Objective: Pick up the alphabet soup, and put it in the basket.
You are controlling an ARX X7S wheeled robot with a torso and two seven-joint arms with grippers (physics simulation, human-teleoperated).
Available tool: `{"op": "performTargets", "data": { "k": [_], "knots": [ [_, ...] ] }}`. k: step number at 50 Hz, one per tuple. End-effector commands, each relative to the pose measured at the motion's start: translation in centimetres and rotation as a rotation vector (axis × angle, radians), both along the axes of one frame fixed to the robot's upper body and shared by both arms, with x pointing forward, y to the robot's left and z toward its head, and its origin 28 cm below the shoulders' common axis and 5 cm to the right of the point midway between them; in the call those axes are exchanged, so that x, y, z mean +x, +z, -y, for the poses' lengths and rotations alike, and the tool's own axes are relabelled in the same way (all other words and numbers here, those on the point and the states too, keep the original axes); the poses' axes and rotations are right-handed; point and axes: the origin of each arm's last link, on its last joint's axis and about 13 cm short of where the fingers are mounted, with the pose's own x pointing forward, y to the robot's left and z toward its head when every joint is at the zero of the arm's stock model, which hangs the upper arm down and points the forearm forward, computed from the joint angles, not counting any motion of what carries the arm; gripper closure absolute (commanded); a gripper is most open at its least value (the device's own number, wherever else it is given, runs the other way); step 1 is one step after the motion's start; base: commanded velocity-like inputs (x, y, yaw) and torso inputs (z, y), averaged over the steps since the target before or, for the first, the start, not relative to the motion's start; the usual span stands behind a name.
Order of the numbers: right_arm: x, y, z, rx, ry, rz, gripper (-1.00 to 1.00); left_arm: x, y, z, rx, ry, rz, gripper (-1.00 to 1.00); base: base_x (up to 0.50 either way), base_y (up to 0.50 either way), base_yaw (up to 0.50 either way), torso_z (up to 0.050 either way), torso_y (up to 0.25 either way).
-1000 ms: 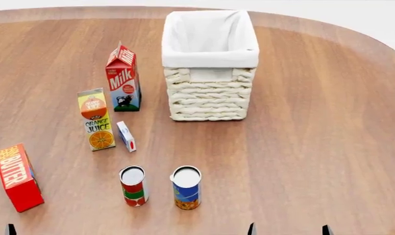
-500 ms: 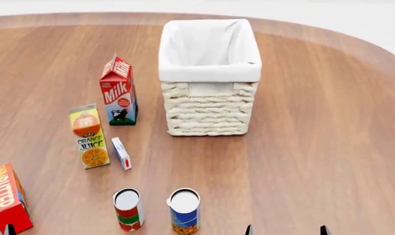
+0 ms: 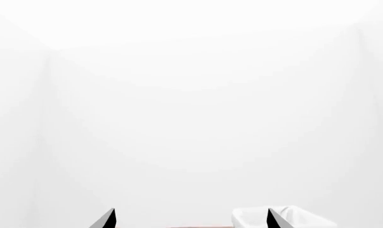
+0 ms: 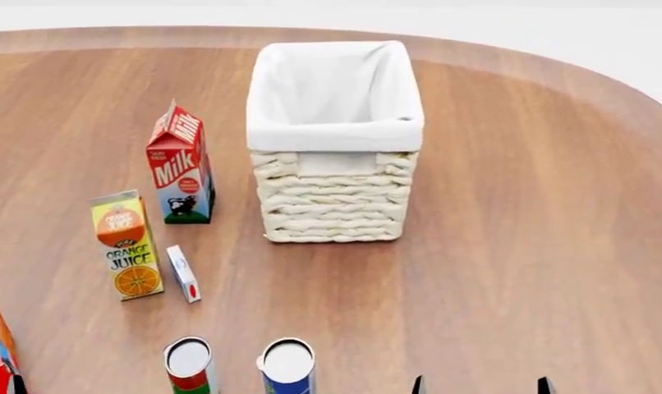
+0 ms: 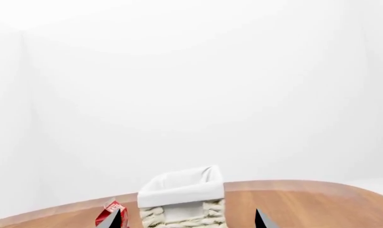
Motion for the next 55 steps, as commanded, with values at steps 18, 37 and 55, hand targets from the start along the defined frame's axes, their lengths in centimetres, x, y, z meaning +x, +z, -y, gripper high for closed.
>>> {"op": "performTargets", "data": {
  "k": [18,37,55],
  "knots": [
    [-0.01,-0.12,-0.08,-0.015,0.002,0.000,-1.00,0.00,-0.10,0.04,0.001,0.000,0.000,-1.00,0.15,-0.01,0.00,0.000,0.000],
    [0.02,-0.05,-0.12,-0.011,0.003,-0.012,-1.00,-0.05,-0.03,0.01,0.001,0.001,0.001,-1.00,0.15,-0.05,0.00,0.000,0.000],
    [-0.02,-0.11,-0.12,-0.020,0.010,0.000,-1.00,0.13,-0.18,-0.07,0.002,0.001,-0.001,-1.00,0.09,-0.05,0.00,0.000,0.000]
  ]
}}
